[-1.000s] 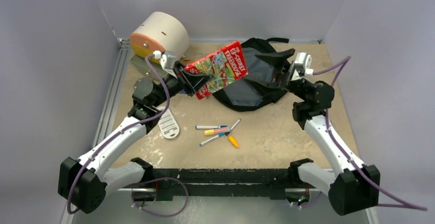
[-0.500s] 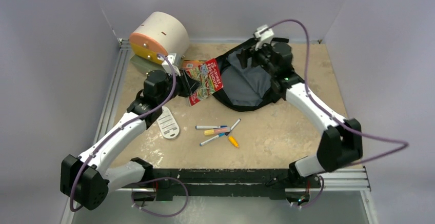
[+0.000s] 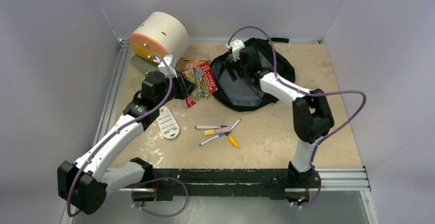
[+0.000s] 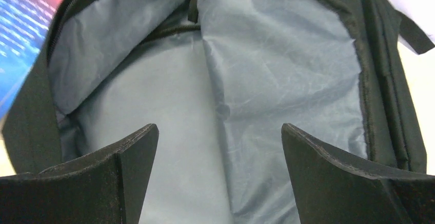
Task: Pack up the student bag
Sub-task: Pick up the book from the center of the board, then place the book in the student bag, then pick up the book from the center of the board.
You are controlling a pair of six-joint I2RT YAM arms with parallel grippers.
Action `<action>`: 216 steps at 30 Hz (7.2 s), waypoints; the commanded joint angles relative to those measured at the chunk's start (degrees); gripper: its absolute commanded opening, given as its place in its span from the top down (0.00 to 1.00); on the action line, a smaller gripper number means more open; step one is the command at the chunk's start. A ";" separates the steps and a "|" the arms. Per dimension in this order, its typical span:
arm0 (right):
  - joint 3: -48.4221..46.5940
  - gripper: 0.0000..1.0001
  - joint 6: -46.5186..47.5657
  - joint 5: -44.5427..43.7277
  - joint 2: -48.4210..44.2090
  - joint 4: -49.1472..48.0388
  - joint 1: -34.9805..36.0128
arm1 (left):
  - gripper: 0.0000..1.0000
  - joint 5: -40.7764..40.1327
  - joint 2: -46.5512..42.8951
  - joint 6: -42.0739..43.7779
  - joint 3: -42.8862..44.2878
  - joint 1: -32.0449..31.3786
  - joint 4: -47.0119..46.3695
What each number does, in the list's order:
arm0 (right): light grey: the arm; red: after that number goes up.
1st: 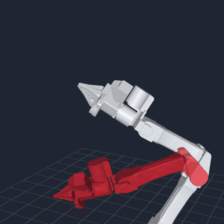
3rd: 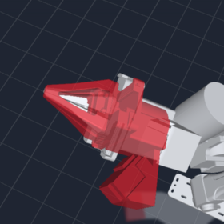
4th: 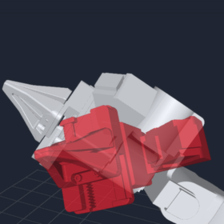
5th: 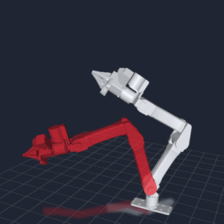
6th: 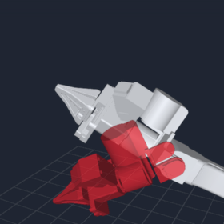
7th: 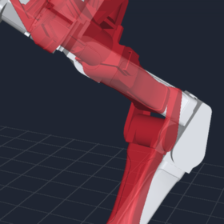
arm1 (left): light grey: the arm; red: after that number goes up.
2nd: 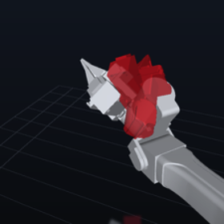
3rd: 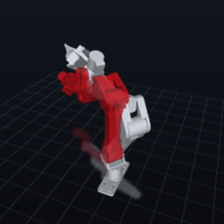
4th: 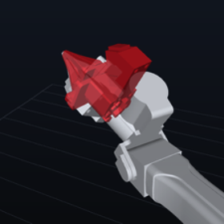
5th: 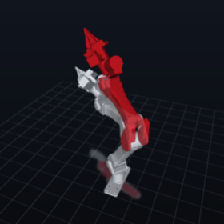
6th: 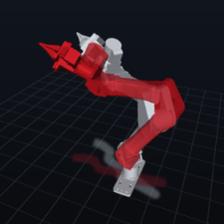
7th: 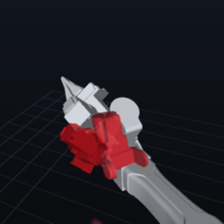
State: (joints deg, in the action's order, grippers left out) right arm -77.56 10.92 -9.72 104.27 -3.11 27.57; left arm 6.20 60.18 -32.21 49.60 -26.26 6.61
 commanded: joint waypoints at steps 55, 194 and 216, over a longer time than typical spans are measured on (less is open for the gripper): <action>-11.36 1.00 -7.72 -14.65 -0.50 7.12 1.78 | 1.00 11.23 31.19 -28.17 10.63 -0.35 -35.20; -6.18 0.41 -63.12 13.35 13.46 -4.35 8.57 | 0.14 -4.93 48.27 10.89 24.90 14.57 9.50; -6.29 0.47 -63.94 14.97 21.20 -6.82 9.41 | 0.17 0.03 46.60 6.14 18.52 9.55 9.21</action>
State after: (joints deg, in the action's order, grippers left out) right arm -82.89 -52.47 4.05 123.92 -8.54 36.62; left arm 5.28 107.35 -25.26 68.34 -15.00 14.98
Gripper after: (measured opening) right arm 0.563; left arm 0.831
